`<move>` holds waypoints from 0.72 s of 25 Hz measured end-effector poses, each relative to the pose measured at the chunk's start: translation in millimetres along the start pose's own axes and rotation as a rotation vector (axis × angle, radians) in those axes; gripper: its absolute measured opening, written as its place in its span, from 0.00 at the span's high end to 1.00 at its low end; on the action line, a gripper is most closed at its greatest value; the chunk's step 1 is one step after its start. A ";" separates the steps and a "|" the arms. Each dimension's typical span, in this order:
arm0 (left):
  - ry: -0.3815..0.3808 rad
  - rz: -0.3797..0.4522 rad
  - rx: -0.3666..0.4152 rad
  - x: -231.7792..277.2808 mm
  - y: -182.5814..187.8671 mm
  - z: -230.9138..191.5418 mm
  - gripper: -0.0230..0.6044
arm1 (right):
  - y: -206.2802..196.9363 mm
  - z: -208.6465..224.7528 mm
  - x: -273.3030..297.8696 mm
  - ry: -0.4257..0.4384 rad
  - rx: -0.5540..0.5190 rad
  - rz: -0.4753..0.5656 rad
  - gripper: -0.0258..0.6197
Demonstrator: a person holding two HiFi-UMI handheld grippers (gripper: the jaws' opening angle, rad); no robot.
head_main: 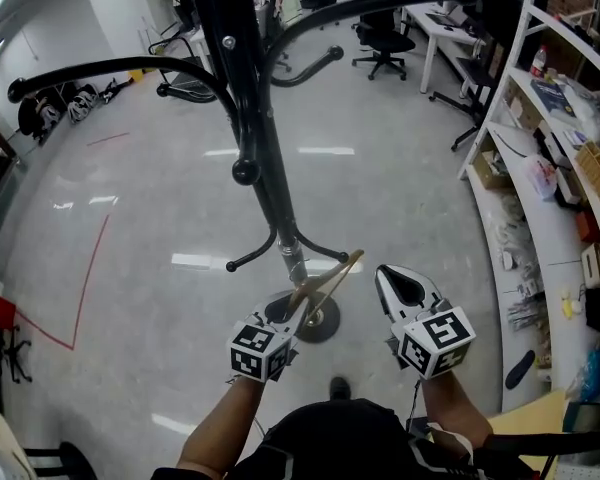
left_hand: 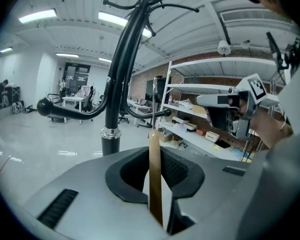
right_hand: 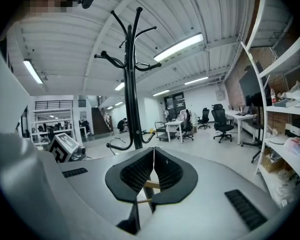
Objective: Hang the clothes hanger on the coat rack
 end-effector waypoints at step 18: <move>0.093 -0.082 -0.006 72.7 -26.6 -43.5 0.88 | -31.1 17.9 48.5 0.090 -0.026 -0.063 0.95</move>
Point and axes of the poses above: the fingertips, and each gripper's own axes: x forward along the fingers, z to its right, y out of its top, the point moved 1 cm from there along -x, backward along the fingers, and after that the axes turned 7 degrees about -x, right-handed, at the moved point
